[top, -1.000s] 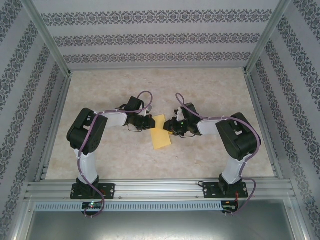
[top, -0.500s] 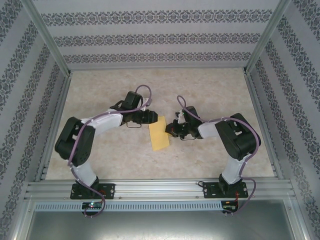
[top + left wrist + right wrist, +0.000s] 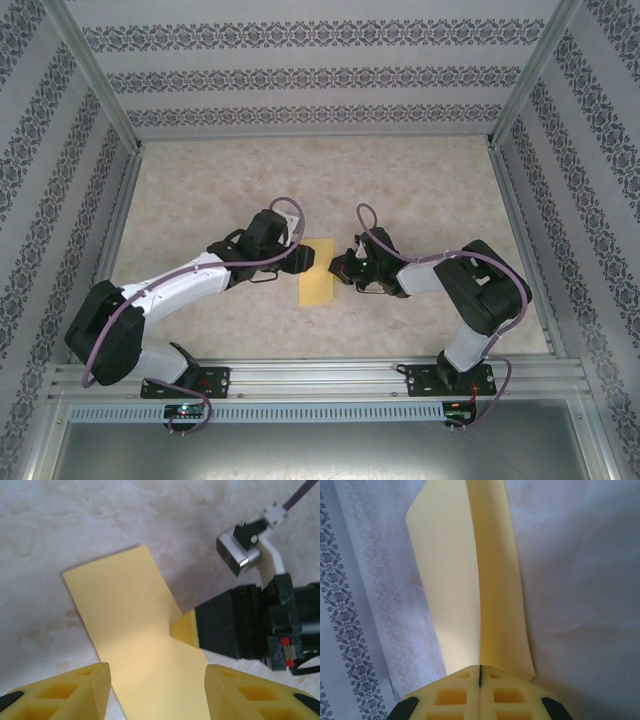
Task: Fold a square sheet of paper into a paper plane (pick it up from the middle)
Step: Third fold the triangle at the center of the table.
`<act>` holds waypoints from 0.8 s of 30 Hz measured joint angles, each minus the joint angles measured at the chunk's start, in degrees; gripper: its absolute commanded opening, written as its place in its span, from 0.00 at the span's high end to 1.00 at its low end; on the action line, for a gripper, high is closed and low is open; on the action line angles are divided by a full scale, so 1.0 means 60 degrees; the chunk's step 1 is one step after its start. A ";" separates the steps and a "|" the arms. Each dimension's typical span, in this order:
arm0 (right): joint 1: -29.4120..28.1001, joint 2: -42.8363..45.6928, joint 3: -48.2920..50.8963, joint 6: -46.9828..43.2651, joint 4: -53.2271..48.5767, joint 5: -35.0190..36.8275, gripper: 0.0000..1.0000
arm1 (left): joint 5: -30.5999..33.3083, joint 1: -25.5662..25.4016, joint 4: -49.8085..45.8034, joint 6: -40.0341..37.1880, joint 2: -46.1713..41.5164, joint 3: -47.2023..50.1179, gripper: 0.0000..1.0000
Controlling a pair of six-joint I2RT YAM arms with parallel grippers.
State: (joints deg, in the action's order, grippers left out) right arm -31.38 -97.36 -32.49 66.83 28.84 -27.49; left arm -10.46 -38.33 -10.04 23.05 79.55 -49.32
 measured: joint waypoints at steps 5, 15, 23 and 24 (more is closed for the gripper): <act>0.0022 0.0080 0.0007 0.0204 0.0098 0.0262 1.00 | 0.1348 -0.1137 -0.0284 -0.0554 -0.0444 0.0018 0.39; 0.0022 0.0076 0.0007 0.0339 0.0095 0.0259 1.00 | 0.4029 -0.3880 -0.0943 -0.1362 0.0102 0.0004 0.35; 0.0025 0.0076 0.0000 0.0335 0.0018 0.0251 1.00 | 0.4572 -0.4433 -0.1300 -0.1566 0.0517 -0.0098 0.32; 0.0025 0.0076 0.0000 0.0335 0.0018 0.0251 1.00 | 0.4612 -0.4506 -0.1319 -0.1603 0.0652 -0.0153 0.32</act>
State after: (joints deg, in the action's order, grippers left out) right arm -31.22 -96.90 -32.49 68.84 28.95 -25.98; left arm 17.21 -65.36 -17.96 13.43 83.46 -50.24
